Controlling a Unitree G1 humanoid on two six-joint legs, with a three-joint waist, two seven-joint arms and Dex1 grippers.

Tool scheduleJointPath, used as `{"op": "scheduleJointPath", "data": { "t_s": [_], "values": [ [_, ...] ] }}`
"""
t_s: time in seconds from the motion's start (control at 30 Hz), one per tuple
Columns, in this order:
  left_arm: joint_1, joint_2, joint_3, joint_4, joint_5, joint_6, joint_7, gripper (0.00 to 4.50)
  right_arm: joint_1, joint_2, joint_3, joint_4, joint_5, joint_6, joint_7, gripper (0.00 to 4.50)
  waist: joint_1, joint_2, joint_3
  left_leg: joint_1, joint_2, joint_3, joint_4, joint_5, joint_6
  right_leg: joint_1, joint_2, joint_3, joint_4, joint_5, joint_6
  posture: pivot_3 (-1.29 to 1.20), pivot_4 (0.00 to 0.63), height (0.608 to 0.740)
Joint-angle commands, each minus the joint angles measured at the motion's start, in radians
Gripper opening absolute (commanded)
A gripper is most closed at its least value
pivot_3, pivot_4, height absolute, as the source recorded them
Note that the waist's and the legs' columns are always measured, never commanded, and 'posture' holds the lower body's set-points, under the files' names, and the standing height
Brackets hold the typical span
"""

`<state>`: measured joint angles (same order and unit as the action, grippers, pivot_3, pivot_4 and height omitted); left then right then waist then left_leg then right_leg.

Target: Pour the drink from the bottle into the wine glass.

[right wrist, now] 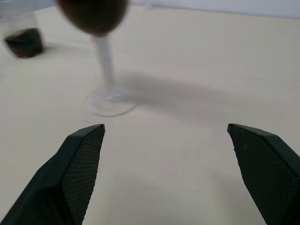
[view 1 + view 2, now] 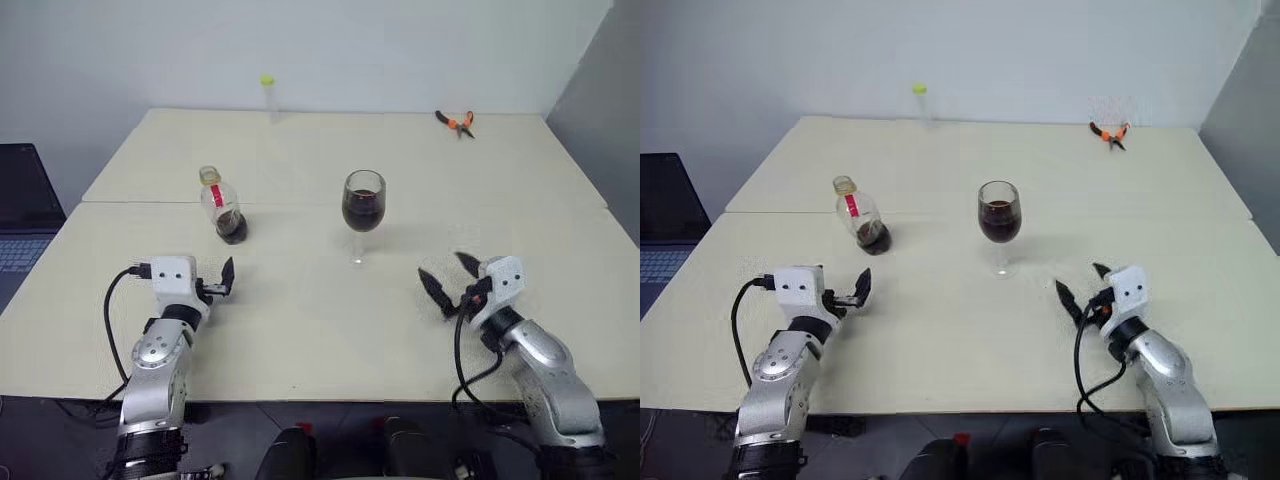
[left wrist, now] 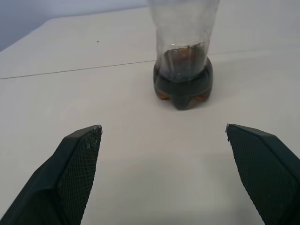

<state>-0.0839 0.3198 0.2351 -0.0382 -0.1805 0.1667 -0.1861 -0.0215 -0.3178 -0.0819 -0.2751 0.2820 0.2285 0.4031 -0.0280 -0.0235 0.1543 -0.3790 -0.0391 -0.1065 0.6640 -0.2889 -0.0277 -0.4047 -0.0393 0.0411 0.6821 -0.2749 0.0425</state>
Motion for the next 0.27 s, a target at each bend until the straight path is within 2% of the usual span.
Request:
{"op": "scheduleJointPath", "data": {
  "t_s": [0.03,0.27],
  "values": [
    [-0.007,-0.009,0.007,-0.059,-0.01,-0.029,-0.001,4.49,-0.07,0.032,-0.076,0.111,-0.042,-0.159,-0.077,4.5,-0.002,0.002,-0.001,0.0,0.0,0.0,0.0,0.0,0.0,0.0,0.0,0.0,0.0,0.0,0.0,0.0,0.15,0.74],
    [-0.015,0.003,0.021,-0.025,0.007,-0.096,-0.008,4.49,-0.169,0.062,-0.11,0.278,-0.052,-0.267,-0.115,4.5,-0.001,0.002,-0.001,0.0,-0.001,0.002,-0.001,0.0,-0.001,0.0,0.001,0.001,-0.001,0.0,0.0,0.0,0.15,0.74]
  ]
}}
